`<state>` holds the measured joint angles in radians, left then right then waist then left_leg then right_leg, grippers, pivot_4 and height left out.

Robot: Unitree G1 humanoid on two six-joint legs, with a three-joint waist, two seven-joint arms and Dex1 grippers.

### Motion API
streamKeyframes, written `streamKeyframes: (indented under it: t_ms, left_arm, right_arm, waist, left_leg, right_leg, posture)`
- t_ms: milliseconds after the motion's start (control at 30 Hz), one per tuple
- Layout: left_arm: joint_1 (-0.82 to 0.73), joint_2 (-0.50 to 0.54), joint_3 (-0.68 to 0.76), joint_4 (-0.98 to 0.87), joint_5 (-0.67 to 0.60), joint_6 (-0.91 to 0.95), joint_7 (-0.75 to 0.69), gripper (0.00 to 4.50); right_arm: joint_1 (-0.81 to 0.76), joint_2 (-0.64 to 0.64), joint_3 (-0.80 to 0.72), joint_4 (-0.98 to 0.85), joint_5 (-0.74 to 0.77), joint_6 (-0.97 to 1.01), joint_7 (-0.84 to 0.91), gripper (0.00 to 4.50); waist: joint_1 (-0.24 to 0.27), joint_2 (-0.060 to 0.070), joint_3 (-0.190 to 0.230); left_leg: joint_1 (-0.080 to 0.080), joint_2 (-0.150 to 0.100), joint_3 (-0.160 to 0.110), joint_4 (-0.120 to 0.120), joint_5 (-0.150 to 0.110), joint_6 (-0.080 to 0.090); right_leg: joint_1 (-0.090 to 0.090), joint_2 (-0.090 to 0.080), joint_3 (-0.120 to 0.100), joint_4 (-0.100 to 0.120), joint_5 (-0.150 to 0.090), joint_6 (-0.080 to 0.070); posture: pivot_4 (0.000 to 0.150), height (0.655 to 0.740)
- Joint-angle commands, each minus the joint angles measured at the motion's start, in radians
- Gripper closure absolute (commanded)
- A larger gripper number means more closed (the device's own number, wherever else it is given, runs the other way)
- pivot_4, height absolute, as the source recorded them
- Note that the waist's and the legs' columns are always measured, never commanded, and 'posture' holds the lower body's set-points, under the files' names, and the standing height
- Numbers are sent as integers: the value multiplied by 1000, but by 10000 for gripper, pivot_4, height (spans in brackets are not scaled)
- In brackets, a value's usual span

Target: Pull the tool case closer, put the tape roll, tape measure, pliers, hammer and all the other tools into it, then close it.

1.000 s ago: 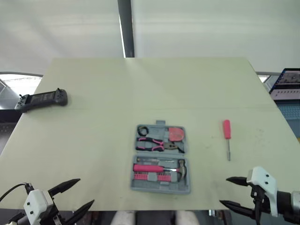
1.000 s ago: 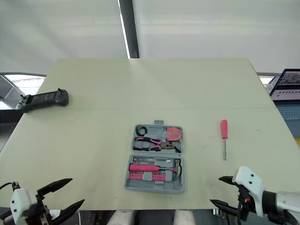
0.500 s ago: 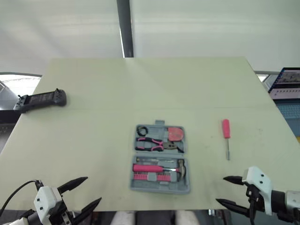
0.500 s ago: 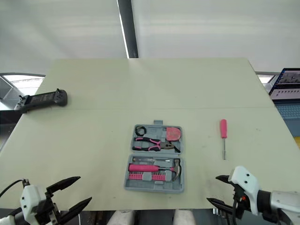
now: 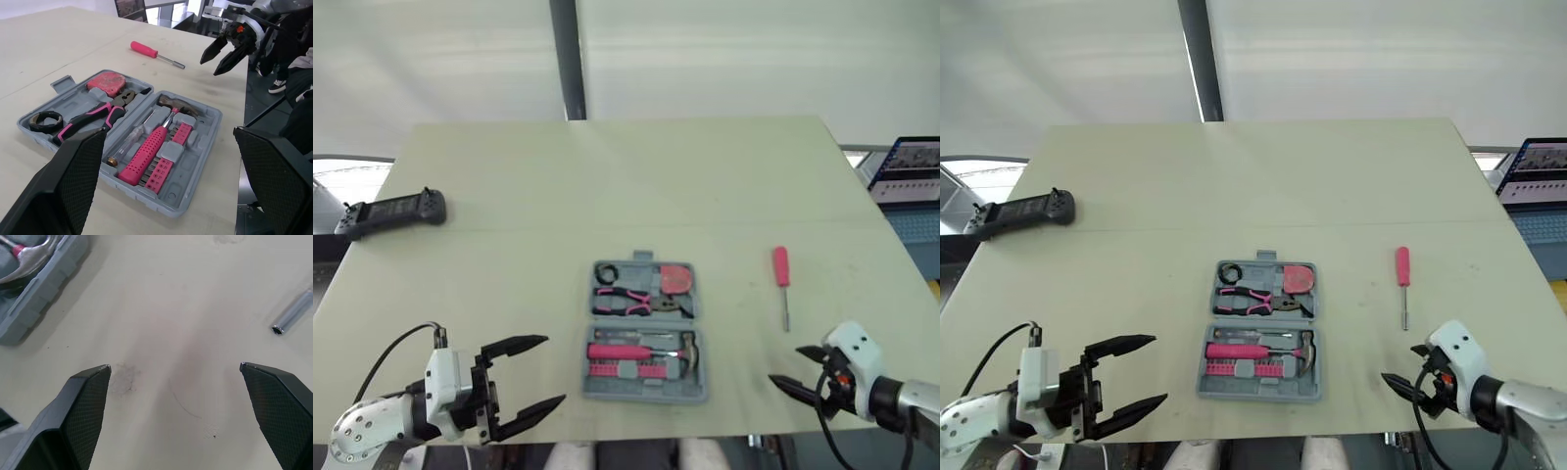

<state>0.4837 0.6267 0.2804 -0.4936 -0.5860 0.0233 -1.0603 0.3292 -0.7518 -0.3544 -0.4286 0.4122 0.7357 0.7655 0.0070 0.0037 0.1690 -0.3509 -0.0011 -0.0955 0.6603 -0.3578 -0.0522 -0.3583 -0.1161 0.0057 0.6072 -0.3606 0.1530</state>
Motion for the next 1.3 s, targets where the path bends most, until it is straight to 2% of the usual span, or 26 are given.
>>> streamKeyframes:
  t_ms: [33,233,500,833,1300]
  left_arm:
    - [-19,3,-9,8,-3,-3,-6,0]
    - [-20,-3,-17,2,3,-6,7,0]
    - [-8,-20,-20,-13,19,-20,40,0]
    - [18,-35,-16,-36,33,-27,63,0]
    - [7,-39,-29,-35,46,-32,71,0]
  right_arm:
    - [-156,86,-8,-4,16,201,-207,370]
    - [-383,207,40,73,-51,311,-413,370]
    - [-613,261,104,319,-176,228,-565,370]
    - [-704,306,118,494,-226,166,-610,370]
    - [-725,326,97,529,-221,164,-611,370]
  waist:
    - [-7,0,0]
    - [-8,4,0]
    - [-10,6,0]
    - [-16,6,0]
    - [-34,5,-1]
  left_leg:
    - [0,0,0,1,0,0]
    - [-2,0,-2,-1,0,0]
    - [-3,-1,-1,0,0,-1]
    - [-3,0,2,0,1,-1]
    - [-3,0,1,0,1,-1]
  right_leg:
    - [0,0,0,1,0,0]
    - [-3,0,0,3,0,-1]
    - [-6,-1,0,6,0,-1]
    - [-10,-1,1,13,0,-1]
    - [-10,0,1,14,0,-1]
  posture:
    - [1500,7400]
    - [1500,7400]
    - [1500,7400]
    - [1500,7400]
    - [1500,7400]
